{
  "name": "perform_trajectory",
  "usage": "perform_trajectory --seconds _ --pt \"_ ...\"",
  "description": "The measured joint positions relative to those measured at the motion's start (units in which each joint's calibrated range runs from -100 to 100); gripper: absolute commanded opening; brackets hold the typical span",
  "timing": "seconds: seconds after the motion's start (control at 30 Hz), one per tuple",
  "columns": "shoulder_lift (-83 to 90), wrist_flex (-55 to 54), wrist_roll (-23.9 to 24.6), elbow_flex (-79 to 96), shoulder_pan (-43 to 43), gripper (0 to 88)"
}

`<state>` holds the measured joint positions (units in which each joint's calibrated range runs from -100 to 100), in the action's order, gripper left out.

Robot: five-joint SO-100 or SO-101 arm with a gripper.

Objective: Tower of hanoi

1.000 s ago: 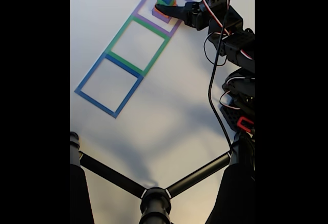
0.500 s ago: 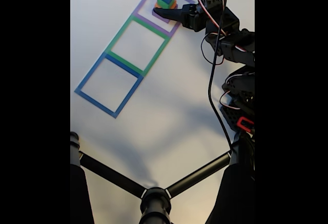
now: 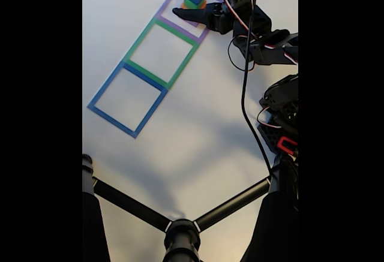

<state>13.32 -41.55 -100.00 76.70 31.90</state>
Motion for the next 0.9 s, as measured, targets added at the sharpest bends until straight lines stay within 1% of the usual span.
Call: perform_trajectory --seconds 0.37,0.7,0.9 --pt "-4.0 -0.2 0.0 -1.7 -1.0 41.2" --pt "-4.8 -0.6 0.0 -3.4 -1.5 29.5" --pt "-4.8 -0.6 0.0 -3.4 -1.9 28.8"
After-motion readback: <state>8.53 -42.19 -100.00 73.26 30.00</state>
